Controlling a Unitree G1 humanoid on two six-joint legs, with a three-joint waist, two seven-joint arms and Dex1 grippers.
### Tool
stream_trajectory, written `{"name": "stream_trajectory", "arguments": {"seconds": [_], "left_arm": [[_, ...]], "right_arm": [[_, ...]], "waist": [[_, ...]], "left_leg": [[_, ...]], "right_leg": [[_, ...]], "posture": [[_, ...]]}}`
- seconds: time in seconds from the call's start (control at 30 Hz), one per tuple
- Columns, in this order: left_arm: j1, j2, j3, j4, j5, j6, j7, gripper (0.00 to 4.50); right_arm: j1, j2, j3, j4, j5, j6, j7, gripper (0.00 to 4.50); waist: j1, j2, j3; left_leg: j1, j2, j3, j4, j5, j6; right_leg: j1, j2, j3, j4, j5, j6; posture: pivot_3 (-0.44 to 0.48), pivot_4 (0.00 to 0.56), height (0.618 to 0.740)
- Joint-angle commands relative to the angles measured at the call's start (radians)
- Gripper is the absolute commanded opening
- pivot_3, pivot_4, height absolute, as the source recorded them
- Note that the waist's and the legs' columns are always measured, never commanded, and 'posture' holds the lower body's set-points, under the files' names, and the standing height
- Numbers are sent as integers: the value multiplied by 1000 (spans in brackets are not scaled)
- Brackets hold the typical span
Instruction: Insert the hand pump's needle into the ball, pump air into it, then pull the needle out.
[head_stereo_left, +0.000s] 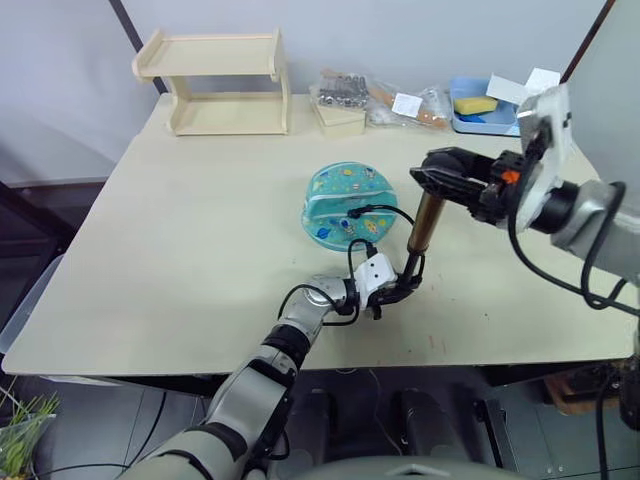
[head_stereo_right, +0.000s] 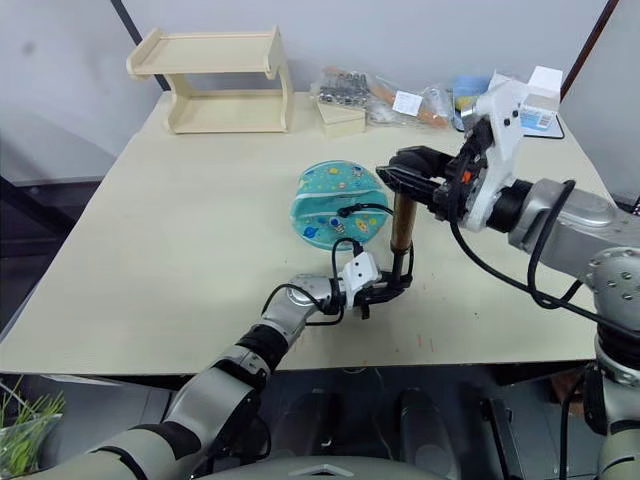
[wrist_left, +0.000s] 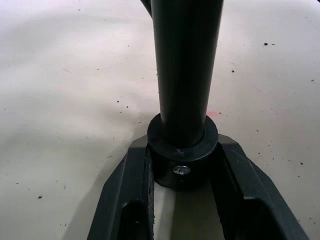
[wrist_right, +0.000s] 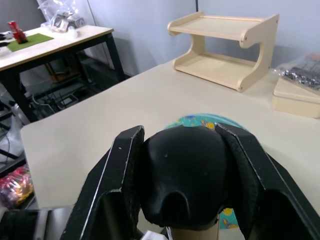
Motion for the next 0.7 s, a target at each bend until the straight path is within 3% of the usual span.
{"name": "stream_trajectory", "arguments": {"seconds": [0.03, 0.33, 0.57, 0.7], "left_arm": [[42, 34, 1, 33, 24, 50, -1, 1043], [51, 42, 8, 27, 23, 53, 8, 1043], [44, 37, 7, 64, 33, 44, 28, 1043], [40, 32, 2, 88, 39, 35, 36, 1043]], "right_arm": [[107, 28, 152, 75, -171, -35, 79, 1741], [201, 139, 290, 256, -463, -195, 203, 1741], [131, 130, 154, 147, -407, -158, 229, 1740], [16, 92, 8, 36, -258, -53, 191, 1740]], "waist": [[-9, 1, -4], [-21, 1, -7], [-19, 1, -7], [-17, 3, -5]], "left_leg": [[0, 0, 0, 0, 0, 0], [14, 0, 2, -4, 0, 0], [17, 1, 4, -6, 0, 0], [15, 1, 3, -6, 0, 0]], "right_leg": [[0, 0, 0, 0, 0, 0], [10, 2, 3, -1, -1, 0], [11, 3, 6, -1, -1, 0], [10, 1, 6, -1, 0, 0]], "posture": [[0, 150, 740], [0, 150, 740], [0, 150, 740], [0, 150, 740]]}}
